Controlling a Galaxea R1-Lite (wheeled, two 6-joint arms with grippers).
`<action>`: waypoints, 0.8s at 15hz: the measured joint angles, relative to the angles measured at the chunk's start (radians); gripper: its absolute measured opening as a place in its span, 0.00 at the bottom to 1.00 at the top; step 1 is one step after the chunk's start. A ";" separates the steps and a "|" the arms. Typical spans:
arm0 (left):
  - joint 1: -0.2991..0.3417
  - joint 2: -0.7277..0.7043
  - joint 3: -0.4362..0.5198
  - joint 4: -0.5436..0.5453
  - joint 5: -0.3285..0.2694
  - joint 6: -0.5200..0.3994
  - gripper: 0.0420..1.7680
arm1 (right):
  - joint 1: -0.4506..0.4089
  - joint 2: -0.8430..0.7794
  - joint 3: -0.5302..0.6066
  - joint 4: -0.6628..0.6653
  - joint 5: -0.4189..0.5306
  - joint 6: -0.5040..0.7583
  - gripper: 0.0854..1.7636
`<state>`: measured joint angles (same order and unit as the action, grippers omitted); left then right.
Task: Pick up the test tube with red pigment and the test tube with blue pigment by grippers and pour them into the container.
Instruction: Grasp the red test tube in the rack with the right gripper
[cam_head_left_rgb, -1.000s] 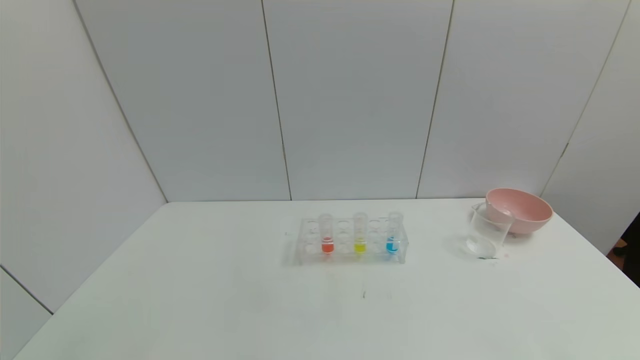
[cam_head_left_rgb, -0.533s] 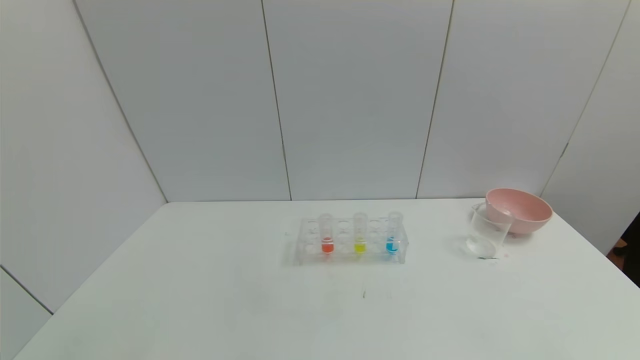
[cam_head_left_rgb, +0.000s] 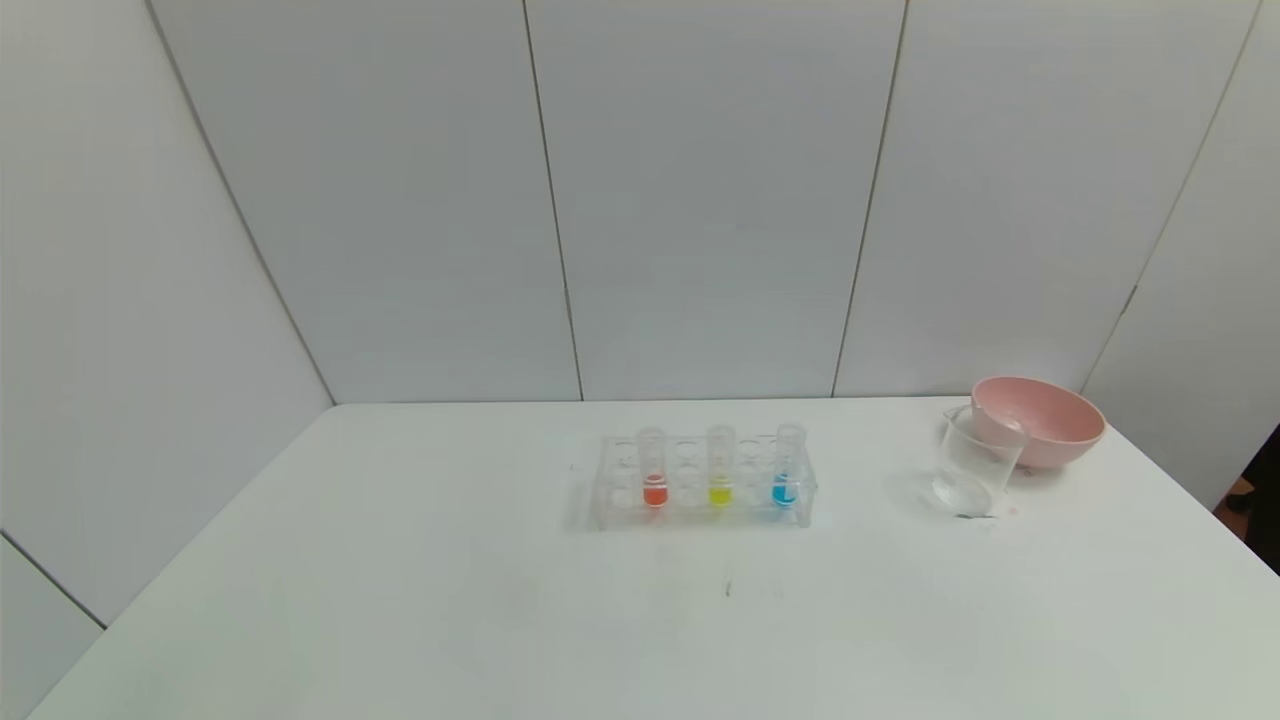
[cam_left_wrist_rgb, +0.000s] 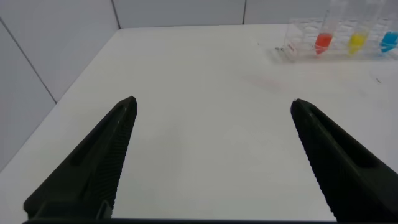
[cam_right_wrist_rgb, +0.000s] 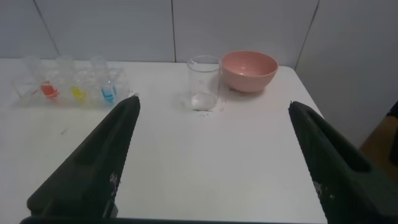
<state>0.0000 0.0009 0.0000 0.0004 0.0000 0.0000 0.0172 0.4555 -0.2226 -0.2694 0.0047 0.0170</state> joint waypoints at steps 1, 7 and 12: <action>0.000 0.000 0.000 0.000 0.000 0.000 1.00 | 0.006 0.085 0.000 -0.062 0.006 0.002 0.97; 0.000 0.000 0.000 0.000 0.000 0.000 1.00 | 0.161 0.666 -0.032 -0.570 -0.051 0.015 0.97; 0.000 0.000 0.000 0.000 0.000 0.000 1.00 | 0.562 1.057 -0.116 -0.859 -0.360 0.065 0.97</action>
<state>0.0000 0.0009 0.0000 0.0004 0.0000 0.0000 0.5791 1.5126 -0.3389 -1.1279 -0.3553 0.0817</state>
